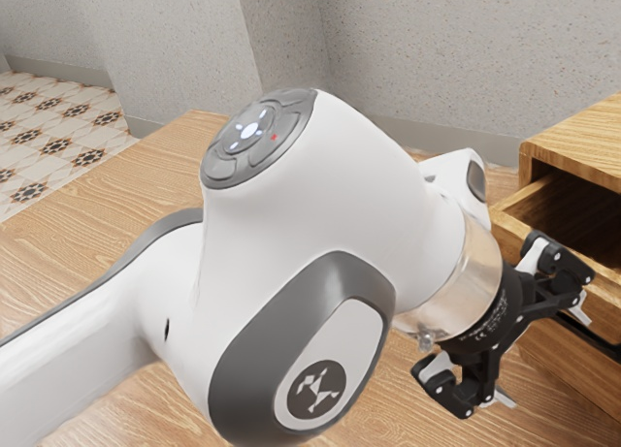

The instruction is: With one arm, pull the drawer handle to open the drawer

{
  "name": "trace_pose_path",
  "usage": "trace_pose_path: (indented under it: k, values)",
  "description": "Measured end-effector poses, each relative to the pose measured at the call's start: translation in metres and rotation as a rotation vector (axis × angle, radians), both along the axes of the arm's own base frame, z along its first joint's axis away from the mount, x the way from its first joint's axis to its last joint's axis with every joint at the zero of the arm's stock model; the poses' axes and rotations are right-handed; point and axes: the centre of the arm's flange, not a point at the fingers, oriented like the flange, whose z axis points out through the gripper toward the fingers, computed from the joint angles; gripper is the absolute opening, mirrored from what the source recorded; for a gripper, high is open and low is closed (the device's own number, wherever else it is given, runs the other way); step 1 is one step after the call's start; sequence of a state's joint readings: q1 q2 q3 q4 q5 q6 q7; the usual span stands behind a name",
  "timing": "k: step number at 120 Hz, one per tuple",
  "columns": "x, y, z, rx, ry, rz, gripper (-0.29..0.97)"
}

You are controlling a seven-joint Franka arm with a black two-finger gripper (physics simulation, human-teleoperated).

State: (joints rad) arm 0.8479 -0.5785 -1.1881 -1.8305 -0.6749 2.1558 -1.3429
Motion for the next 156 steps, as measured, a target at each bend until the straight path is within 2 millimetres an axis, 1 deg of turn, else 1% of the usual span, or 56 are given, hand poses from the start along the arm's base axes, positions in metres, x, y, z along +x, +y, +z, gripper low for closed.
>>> trace_pose_path:
  k: [12,48,66,79,116,132,156]
  values:
    - [-0.006,0.002,-0.005,0.001,0.01,-0.001,0.65]
    - [-0.036,0.022,-0.004,-0.017,0.017,0.003,0.65]
    - [-0.053,0.025,0.0,-0.023,0.007,-0.004,0.65]
    - [-0.066,0.032,-0.002,-0.023,0.007,-0.001,0.65]
    - [-0.094,0.042,-0.006,-0.031,0.007,-0.01,0.65]
    - [-0.104,0.052,-0.007,-0.041,0.01,-0.007,0.65]
    - [-0.125,0.059,-0.007,-0.049,0.001,-0.018,0.65]
